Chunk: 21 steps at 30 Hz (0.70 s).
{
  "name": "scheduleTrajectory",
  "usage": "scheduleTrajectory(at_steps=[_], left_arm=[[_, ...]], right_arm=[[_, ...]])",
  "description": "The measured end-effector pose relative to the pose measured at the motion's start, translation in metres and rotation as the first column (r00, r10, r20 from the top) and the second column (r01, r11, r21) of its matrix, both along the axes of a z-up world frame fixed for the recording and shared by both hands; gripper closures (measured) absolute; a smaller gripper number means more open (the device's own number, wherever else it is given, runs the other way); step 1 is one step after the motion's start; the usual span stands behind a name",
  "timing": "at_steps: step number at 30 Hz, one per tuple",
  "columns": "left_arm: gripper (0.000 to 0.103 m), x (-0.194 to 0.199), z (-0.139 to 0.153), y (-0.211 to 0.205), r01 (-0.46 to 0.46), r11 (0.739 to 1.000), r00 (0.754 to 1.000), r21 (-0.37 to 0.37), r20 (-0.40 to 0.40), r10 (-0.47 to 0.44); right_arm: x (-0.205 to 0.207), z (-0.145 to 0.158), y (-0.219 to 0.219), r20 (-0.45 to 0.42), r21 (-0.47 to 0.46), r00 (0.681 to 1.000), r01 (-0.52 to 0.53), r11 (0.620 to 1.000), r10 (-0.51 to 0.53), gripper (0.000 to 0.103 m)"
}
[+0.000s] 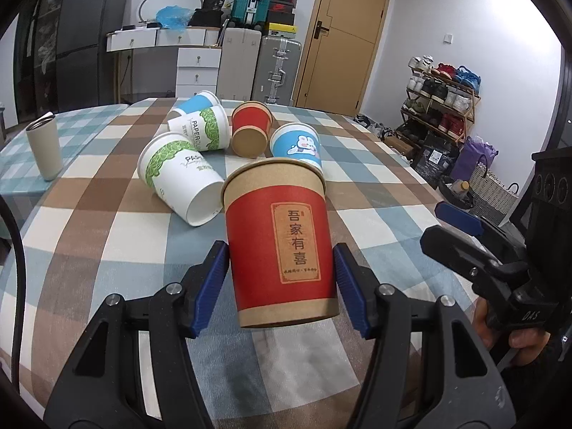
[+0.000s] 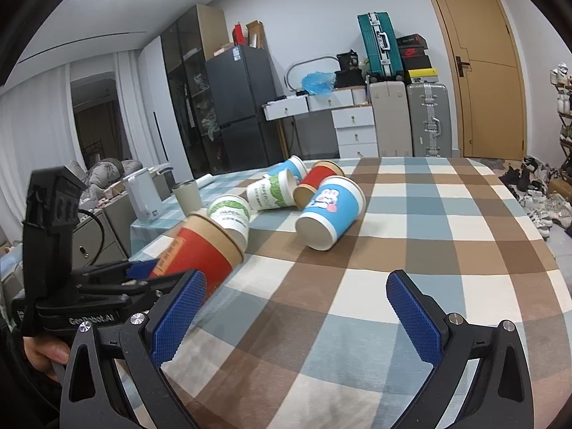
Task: Flip cup upright
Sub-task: 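Lift the red cup with the left tool and turn it upright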
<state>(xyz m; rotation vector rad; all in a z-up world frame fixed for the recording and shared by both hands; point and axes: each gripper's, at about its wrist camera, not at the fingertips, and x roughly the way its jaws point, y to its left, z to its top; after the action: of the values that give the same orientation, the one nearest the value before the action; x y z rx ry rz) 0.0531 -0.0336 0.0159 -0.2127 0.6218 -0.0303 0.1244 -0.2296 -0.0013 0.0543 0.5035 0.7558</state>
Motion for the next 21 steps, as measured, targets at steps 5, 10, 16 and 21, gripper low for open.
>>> scheduleTrajectory(at_steps=[5, 10, 16, 21], left_arm=[[0.046, -0.009, -0.007, 0.001, -0.009, 1.0, 1.0, -0.015, -0.006, 0.009], [0.046, -0.01, -0.012, -0.003, -0.008, 1.0, 1.0, -0.021, -0.016, 0.007], [0.046, -0.009, -0.012, -0.006, -0.009, 1.0, 1.0, -0.018, -0.014, 0.009], [0.046, -0.008, -0.016, -0.009, -0.006, 1.0, 1.0, -0.018, -0.018, 0.006]], right_arm=[[0.0, -0.003, 0.005, 0.001, -0.026, 1.0, -0.009, 1.0, 0.009, 0.0], [0.001, -0.005, 0.006, -0.003, -0.034, 1.0, -0.007, 0.999, 0.007, 0.0], [0.002, -0.006, 0.006, -0.01, -0.04, 1.0, -0.003, 0.999, 0.003, 0.0], [0.002, -0.006, 0.006, -0.01, -0.041, 1.0, -0.004, 0.999, 0.004, 0.0]])
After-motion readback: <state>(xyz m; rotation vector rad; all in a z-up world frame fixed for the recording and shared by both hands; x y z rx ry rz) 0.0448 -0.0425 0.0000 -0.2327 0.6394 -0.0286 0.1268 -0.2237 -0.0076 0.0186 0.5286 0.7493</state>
